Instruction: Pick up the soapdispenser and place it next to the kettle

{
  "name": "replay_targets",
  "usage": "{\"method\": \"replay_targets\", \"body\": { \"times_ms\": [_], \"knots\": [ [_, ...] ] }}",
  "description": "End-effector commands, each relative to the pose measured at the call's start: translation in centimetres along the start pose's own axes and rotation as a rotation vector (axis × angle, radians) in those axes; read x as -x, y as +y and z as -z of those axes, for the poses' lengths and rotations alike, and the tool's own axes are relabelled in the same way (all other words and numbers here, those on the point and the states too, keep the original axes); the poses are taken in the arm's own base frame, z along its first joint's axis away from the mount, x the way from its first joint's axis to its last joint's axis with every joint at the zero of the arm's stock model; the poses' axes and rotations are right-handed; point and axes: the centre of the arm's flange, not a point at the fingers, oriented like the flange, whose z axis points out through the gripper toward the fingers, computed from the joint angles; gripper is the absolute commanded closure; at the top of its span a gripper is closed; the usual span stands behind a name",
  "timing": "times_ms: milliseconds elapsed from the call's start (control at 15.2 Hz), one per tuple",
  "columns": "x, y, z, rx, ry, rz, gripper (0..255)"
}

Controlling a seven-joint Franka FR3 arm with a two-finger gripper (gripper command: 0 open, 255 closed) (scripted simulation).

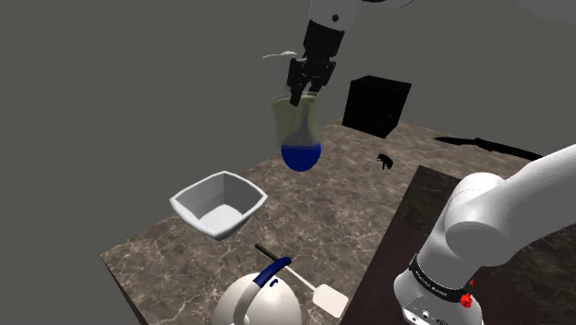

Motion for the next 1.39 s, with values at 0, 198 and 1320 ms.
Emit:
{"method": "replay_targets", "body": {
  "times_ms": [0, 198, 1320],
  "knots": [
    [-0.7, -2.6, -0.6, -0.001, 0.001, -0.001, 255],
    [-1.4, -6.5, -1.0, -0.001, 0.001, -0.001, 255],
    [-5.1, -27.8, -3.4, -0.001, 0.001, -0.001, 255]
  ]
}}
